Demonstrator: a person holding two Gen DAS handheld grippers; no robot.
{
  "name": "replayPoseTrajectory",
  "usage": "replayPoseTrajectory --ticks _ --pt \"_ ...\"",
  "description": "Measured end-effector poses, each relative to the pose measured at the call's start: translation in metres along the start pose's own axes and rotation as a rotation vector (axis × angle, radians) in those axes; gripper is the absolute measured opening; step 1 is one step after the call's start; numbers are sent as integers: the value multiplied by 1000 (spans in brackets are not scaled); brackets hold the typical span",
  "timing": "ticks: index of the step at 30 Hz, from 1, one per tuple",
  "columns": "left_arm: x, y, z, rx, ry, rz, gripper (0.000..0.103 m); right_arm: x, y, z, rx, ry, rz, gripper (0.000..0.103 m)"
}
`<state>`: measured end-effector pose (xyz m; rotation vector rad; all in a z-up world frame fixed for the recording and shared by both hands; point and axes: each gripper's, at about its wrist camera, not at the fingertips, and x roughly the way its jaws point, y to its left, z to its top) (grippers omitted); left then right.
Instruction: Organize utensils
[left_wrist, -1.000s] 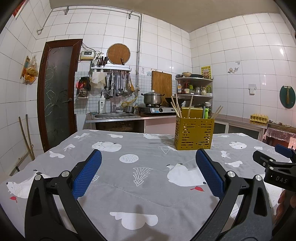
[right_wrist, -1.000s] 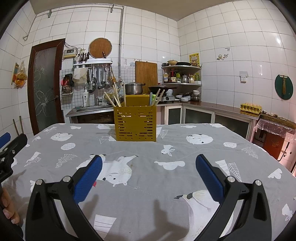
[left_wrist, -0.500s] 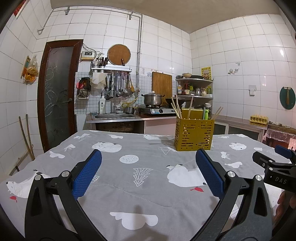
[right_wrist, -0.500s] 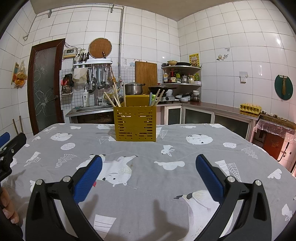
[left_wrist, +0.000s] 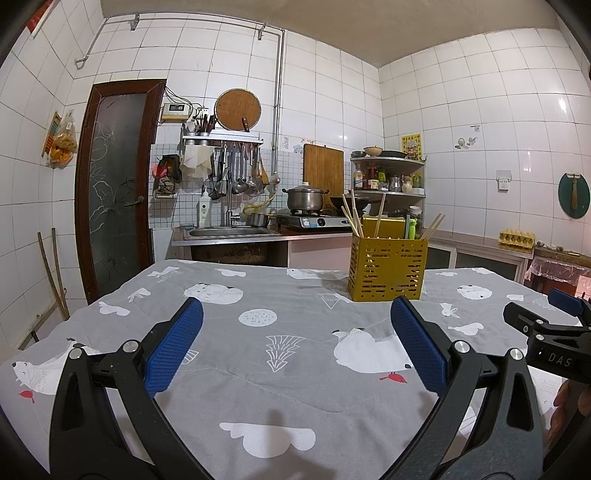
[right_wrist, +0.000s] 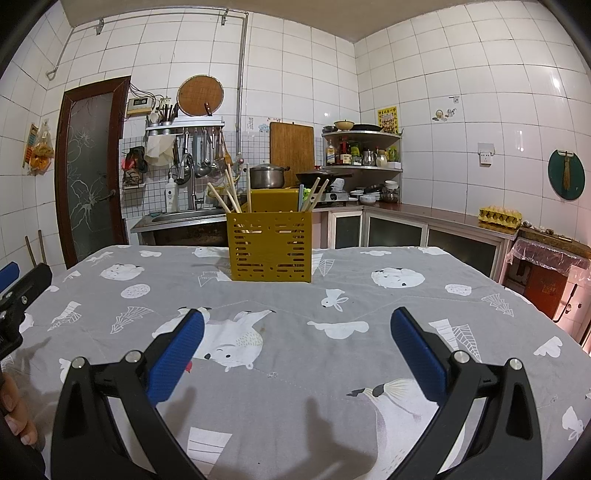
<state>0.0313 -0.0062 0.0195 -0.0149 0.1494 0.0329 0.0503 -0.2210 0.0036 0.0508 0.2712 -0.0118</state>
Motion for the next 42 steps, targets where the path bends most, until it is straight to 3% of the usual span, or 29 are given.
replayPoseTrajectory --ticks 42 --pt "-3 -1 6 -4 -5 2 98 0 0 -1 -2 0 0 99"
